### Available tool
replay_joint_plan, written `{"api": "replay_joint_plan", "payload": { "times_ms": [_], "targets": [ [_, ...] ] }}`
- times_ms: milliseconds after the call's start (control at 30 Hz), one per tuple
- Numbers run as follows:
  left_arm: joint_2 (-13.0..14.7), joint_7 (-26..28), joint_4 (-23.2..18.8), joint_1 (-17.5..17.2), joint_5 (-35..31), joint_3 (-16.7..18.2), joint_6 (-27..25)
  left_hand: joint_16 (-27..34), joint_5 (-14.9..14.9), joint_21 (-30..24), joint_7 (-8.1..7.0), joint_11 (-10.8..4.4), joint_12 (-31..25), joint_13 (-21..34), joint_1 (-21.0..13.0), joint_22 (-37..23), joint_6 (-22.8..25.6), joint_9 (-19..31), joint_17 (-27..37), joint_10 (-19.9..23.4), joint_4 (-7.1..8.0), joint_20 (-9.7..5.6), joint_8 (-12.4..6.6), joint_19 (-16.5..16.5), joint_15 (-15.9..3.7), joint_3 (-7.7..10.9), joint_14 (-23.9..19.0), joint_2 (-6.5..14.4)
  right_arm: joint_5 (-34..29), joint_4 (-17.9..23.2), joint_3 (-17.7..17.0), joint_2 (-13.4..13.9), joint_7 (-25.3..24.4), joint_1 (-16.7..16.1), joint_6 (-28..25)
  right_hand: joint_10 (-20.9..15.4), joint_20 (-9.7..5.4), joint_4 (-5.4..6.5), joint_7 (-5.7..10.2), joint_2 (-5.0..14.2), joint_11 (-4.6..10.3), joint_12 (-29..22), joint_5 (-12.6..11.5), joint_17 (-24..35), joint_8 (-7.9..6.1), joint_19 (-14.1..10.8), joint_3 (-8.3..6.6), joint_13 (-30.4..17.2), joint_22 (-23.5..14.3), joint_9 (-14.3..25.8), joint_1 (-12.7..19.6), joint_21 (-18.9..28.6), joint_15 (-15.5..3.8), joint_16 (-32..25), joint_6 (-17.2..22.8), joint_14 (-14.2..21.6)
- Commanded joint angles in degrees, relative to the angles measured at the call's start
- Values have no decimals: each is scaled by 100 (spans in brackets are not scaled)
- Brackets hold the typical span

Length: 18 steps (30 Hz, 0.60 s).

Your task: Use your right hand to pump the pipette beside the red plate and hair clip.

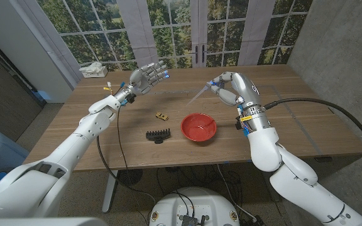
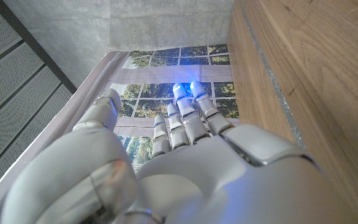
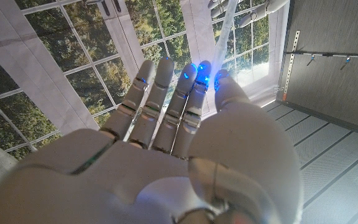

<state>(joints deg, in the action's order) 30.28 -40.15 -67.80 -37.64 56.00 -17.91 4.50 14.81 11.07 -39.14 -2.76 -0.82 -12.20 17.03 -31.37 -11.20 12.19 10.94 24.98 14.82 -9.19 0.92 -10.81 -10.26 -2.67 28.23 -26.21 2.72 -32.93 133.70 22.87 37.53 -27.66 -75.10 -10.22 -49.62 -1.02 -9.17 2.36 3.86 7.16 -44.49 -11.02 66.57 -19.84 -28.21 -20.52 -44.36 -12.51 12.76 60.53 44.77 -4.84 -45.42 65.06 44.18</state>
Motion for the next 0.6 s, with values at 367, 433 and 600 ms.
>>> {"api": "replay_joint_plan", "payload": {
  "times_ms": [367, 433, 600],
  "targets": [
    [18, 52, -95, -30, -3, -11, -36, 12, 0, 10, -13, -11, -26, 2, 56, -1, 37, -6, 2, 36, -42, 25, -33, -7, -371, 1, -24, 12, 0, 13, -5, 101, 33, 30, -4, -62, 11, -32, -45, -10, -45, 3, -34, 36, -10, 22, -80, 20, 1, 26, 19, 102, -737, 55, 10, 77],
    [16, 41, -91, -28, -1, -14, -35, 15, -1, 10, -12, -9, -27, 0, 59, -1, 35, -6, 3, 35, -42, 26, -32, -9, -368, -1, -28, 10, 17, -3, -10, 100, 11, 34, 34, -108, 4, -47, -84, -23, -116, -29, -47, 48, -32, 33, -110, -4, 6, 60, 45, 120, -728, 67, 17, 105],
    [10, 45, -87, -22, -3, -19, -35, 14, -1, 12, -12, -10, -29, -7, 65, -1, 31, -6, 0, 37, -40, 29, -30, -8, -366, 1, -27, 15, -62, -37, 7, 59, -105, 39, 44, -153, -3, -79, -282, -70, -242, -101, -94, 114, -108, 15, -166, -102, 16, 137, 109, 178, -657, 33, 103, 190]
  ]
}}
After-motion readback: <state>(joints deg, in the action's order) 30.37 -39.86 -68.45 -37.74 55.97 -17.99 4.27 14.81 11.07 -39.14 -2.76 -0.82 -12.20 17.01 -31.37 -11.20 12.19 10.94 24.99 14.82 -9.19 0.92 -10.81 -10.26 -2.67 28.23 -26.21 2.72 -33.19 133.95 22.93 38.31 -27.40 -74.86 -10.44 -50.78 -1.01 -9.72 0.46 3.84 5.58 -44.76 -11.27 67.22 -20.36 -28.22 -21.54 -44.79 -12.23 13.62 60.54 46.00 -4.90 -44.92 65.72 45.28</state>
